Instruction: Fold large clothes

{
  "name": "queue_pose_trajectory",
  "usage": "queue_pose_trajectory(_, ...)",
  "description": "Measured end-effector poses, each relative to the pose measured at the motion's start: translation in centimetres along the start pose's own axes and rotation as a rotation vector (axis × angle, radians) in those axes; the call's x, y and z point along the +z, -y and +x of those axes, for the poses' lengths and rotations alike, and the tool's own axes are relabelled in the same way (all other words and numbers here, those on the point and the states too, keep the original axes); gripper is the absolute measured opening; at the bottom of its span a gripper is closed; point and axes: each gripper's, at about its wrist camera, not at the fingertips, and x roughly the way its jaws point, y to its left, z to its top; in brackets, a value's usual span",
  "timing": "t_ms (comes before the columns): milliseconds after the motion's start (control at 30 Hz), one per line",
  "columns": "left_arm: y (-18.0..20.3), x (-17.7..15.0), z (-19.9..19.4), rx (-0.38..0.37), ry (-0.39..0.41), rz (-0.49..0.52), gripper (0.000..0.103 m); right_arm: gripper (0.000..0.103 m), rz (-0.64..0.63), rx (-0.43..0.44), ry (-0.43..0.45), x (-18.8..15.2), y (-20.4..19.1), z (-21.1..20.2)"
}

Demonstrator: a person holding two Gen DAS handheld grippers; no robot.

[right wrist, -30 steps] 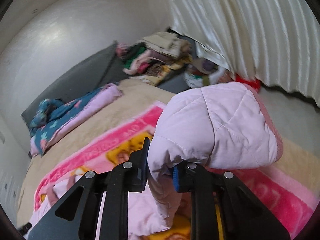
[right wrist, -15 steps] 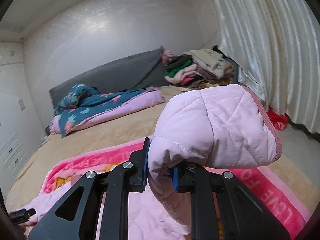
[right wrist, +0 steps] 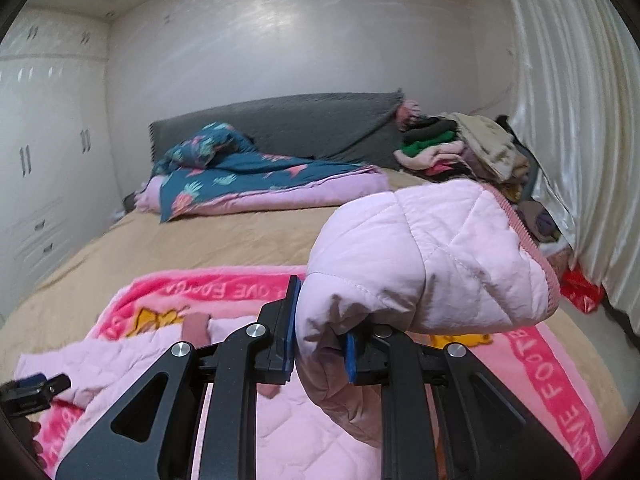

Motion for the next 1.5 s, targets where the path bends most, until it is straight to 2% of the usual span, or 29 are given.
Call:
queue_pose_trajectory(333, -1.6, -0.2, 2.7, -0.050, -0.032, -0.071, 0.095, 0.017, -0.183, 0.078, -0.071, -3.6, -7.5, 3.9)
queue_pose_trajectory(700, -4.4, 0.0, 5.2, -0.069, -0.052, -0.141, 0.095, 0.017, -0.371, 0.142, -0.192, -10.2, -15.0, 8.3)
queue_pose_trajectory(967, -4.9, -0.4, 5.7, -0.148, -0.058, -0.175, 0.095, 0.018, -0.460, 0.202, -0.247, -13.8, -18.1, 9.7)
queue_pose_trajectory(1167, -6.1, -0.4, 6.0, -0.212, -0.058, -0.245, 0.095, 0.020, -0.443, 0.261, -0.321, -15.6, -19.1, 10.7)
queue_pose_trajectory(1300, -6.4, -0.7, 6.7, -0.302, -0.077, -0.292, 0.095, 0.028, -0.455, 0.291, -0.385, -17.4, -20.2, 11.4)
queue_pose_trajectory(1367, -6.4, -1.3, 7.7, -0.353, -0.110, -0.325, 0.095, 0.039, -0.434, 0.329, -0.432, -18.0, -20.4, 11.7)
queue_pose_trajectory(1433, -6.2, -2.1, 9.2, -0.383, -0.154, -0.344, 0.095, 0.062, -0.401, 0.371, -0.448, -17.9, -19.9, 11.4)
queue_pose_trajectory(1500, -6.0, -2.6, 10.2, -0.392, -0.184, -0.356, 0.095, 0.071, -0.338, 0.415, -0.465, -17.5, -18.9, 10.6)
